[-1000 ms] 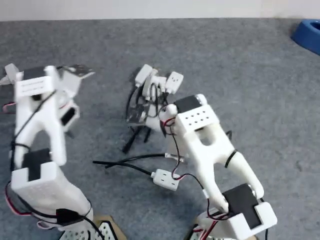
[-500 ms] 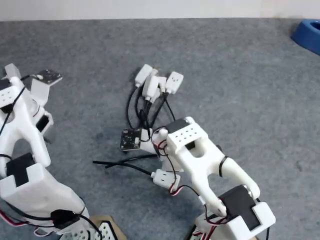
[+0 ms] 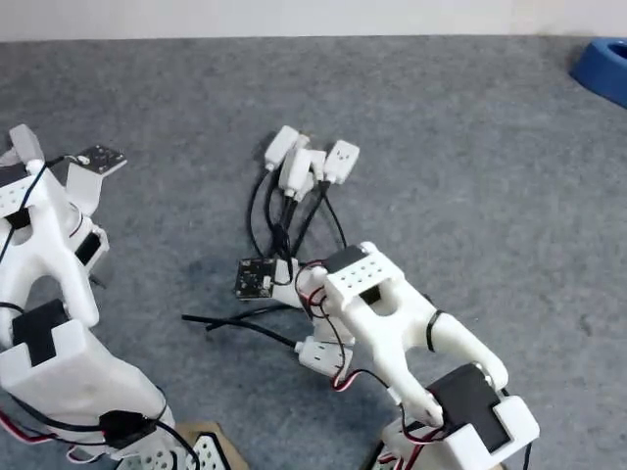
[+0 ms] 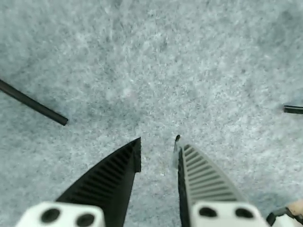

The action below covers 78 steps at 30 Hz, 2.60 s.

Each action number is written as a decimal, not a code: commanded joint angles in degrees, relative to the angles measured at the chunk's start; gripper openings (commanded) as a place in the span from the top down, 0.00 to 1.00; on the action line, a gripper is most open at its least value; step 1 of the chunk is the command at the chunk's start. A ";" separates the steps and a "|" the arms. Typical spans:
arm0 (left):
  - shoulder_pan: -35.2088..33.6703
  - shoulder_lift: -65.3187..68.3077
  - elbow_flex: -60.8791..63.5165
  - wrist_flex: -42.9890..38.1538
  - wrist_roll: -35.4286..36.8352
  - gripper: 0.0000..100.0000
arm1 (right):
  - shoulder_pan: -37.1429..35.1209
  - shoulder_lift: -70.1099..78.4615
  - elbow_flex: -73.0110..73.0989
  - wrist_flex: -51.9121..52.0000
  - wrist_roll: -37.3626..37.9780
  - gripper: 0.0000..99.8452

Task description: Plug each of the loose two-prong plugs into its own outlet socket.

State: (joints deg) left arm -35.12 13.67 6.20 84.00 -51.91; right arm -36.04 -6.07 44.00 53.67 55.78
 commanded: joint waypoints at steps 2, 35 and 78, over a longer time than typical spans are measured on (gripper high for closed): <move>-0.75 -2.59 -0.13 -0.18 -0.44 0.86 | -0.66 -0.48 0.22 -4.53 -0.79 0.93; 12.26 -3.12 -4.79 3.16 12.22 0.86 | 20.18 0.75 -49.45 26.68 -56.09 0.99; 60.26 -48.40 34.07 -39.56 36.04 0.80 | 25.89 -18.77 -11.82 -4.88 -74.46 0.99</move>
State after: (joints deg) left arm 24.22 -28.44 29.32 57.80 -15.60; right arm -8.62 -21.54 32.84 48.92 -16.84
